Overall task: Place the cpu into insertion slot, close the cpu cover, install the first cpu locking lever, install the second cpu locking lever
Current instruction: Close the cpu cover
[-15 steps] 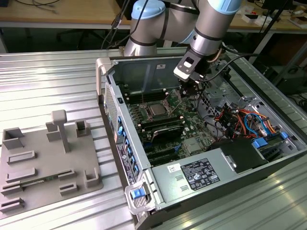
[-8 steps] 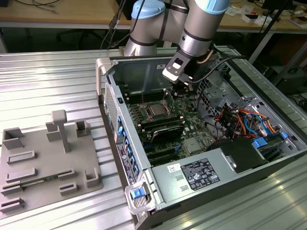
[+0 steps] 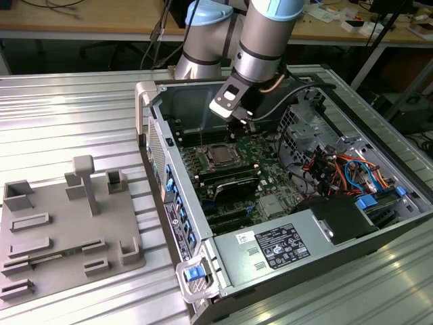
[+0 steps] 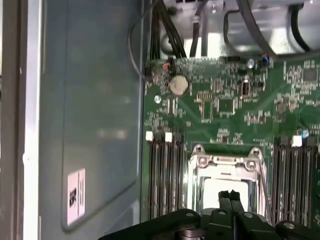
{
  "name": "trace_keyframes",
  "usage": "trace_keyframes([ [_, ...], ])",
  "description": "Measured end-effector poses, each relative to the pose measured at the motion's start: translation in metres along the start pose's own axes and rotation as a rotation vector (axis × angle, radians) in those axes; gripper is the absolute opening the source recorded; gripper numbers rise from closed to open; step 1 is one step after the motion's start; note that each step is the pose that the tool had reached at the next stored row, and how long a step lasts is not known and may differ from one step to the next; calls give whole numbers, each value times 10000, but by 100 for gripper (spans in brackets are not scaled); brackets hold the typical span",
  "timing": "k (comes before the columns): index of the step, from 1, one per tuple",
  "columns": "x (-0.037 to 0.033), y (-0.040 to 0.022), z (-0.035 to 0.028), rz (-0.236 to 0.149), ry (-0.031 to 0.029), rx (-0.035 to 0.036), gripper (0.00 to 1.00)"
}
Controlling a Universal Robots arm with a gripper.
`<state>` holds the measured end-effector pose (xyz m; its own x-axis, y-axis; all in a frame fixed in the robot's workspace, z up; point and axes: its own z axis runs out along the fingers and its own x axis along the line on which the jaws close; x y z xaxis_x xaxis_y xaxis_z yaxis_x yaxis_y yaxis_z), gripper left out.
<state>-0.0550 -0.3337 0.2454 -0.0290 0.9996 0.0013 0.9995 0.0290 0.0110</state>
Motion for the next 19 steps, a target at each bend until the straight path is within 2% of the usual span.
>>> trace_keyframes([
  [4,9,-134,52,-14,-8,1,11],
  [7,25,-223,126,-24,-12,1,11],
  [8,42,-321,244,-41,-14,1,11],
  [9,44,-355,344,-56,-13,1,11],
  [10,44,-358,391,-71,-19,5,11],
  [11,45,-358,303,-79,-14,1,11],
  [12,45,-357,251,-81,-13,1,11],
  [13,45,-357,239,-82,-13,0,11],
  [16,45,-357,245,-89,-11,-1,11],
  [19,45,-370,321,-126,-12,10,11],
])
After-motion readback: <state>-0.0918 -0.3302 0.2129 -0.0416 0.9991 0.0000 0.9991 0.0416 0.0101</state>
